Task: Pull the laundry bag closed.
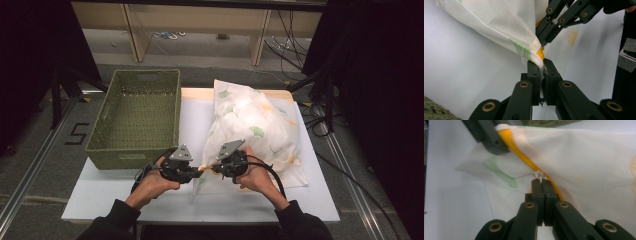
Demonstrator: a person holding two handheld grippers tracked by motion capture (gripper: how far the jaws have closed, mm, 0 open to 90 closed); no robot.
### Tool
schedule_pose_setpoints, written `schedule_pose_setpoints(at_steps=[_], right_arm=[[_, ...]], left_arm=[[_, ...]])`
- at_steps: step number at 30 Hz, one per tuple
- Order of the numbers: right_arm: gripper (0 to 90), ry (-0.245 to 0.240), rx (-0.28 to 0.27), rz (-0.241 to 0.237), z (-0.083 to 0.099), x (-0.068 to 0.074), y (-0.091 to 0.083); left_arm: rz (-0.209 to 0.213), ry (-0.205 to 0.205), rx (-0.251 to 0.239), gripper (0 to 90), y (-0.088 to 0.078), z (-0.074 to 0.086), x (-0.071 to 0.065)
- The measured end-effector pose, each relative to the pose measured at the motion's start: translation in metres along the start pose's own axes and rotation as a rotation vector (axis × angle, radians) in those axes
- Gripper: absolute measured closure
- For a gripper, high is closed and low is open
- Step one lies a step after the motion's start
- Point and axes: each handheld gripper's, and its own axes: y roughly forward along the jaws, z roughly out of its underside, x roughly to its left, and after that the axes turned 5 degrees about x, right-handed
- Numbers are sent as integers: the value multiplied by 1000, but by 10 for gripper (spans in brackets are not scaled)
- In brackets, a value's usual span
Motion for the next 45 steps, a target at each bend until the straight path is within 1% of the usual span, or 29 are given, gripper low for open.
schedule_pose_setpoints(at_steps=[1,2,3,4,5,6,7,9,10,11,15,16,17,18,20,21,22,23,24,26,28,30,31,32,37,39,41,42,45], right_arm=[[900,-11,-2,10,1,0,-1],[900,12,3,9,2,0,-1],[900,12,3,9,2,0,-1],[900,4,9,19,3,-2,-2],[900,11,6,46,6,-6,-2],[900,11,6,46,6,-6,-2],[900,47,9,40,10,-7,-4],[900,39,11,51,13,-12,-5],[900,67,13,61,15,-12,-6],[900,67,13,61,15,-12,-6],[900,74,23,82,26,-21,-9],[900,91,18,80,28,-22,-10],[900,110,25,71,29,-21,-12],[900,84,20,84,30,-22,-12],[900,82,25,86,28,-19,-13],[900,82,25,86,28,-19,-13],[900,64,21,86,27,-17,-14],[900,64,21,86,27,-17,-14],[900,62,9,78,26,-17,-14],[900,64,10,79,26,-16,-14],[900,63,11,77,25,-15,-14],[900,70,13,78,26,-15,-13],[900,70,13,78,26,-15,-13],[900,66,5,80,27,-16,-14],[900,87,10,98,30,-16,-18],[900,119,22,101,33,-17,-20],[900,101,23,117,35,-19,-21],[900,124,30,111,37,-19,-22],[900,131,24,124,43,-23,-26]], left_arm=[[0,0,0,852,0,0,0],[1,7,-5,852,-1,0,0],[1,7,-5,852,-1,0,0],[4,24,-4,852,-2,-1,1],[-5,3,-5,852,-3,0,0],[-7,15,-1,852,-4,-1,1],[5,-2,-14,852,-4,0,0],[-6,7,-10,852,-6,0,1],[-6,7,-10,852,-6,0,1],[2,16,-17,852,-6,0,2],[-8,10,-16,850,-8,0,3],[1,15,-23,850,-8,0,4],[11,-7,-29,845,-7,0,3],[18,-32,-28,829,-6,1,3],[39,-75,-31,719,0,2,6],[39,-75,-31,695,0,2,6],[54,-111,-33,674,5,2,6],[54,-111,-33,658,5,2,6],[67,-131,-36,656,8,1,6],[69,-125,-38,700,10,1,6],[40,-103,-37,791,8,0,6],[26,-90,-34,836,6,0,4],[26,-90,-34,841,6,0,4],[5,-71,-32,842,3,-1,2],[1,-35,-28,845,-1,-1,0],[2,-47,-33,845,-1,-1,0],[1,-39,-33,845,-2,0,1],[0,-40,-33,845,-2,0,1],[-6,-30,-28,846,-3,0,1]])
